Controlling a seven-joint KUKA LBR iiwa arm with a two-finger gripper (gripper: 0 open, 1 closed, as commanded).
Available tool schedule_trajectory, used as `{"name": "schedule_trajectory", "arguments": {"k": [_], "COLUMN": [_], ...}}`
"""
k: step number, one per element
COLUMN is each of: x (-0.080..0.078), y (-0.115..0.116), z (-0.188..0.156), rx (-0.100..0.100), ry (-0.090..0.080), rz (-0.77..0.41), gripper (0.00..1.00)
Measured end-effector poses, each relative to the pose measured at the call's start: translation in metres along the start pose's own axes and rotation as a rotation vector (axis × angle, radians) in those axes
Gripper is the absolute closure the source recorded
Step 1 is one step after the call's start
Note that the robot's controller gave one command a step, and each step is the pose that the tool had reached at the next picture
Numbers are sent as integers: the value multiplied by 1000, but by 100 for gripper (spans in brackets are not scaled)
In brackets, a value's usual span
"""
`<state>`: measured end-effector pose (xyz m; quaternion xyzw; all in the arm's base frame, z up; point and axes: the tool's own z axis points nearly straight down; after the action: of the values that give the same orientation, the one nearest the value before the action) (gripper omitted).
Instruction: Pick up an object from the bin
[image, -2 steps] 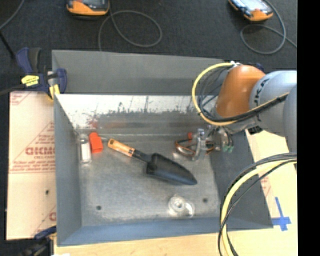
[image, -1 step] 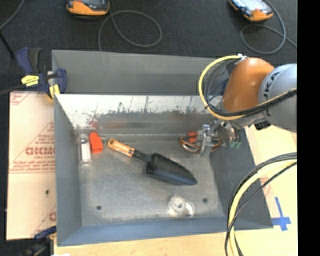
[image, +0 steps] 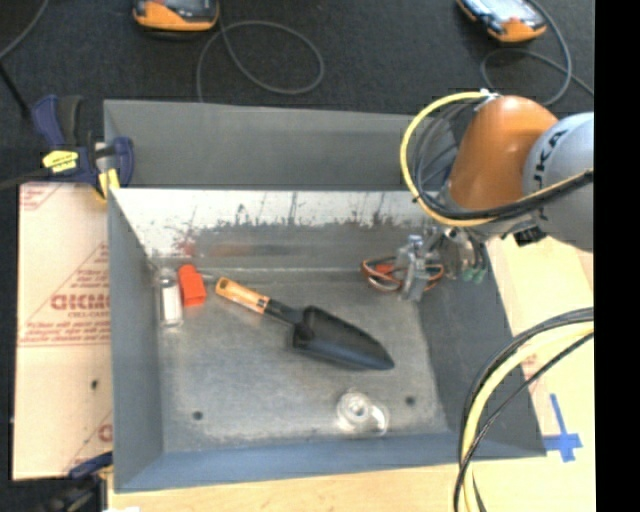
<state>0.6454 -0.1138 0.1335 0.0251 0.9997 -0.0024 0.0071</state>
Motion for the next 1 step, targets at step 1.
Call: {"name": "schedule_trajectory", "arguments": {"k": [1], "x": [-1], "y": [2], "z": [-42], "rx": [-1], "ry": [6], "rz": [-2], "gripper": [100]}}
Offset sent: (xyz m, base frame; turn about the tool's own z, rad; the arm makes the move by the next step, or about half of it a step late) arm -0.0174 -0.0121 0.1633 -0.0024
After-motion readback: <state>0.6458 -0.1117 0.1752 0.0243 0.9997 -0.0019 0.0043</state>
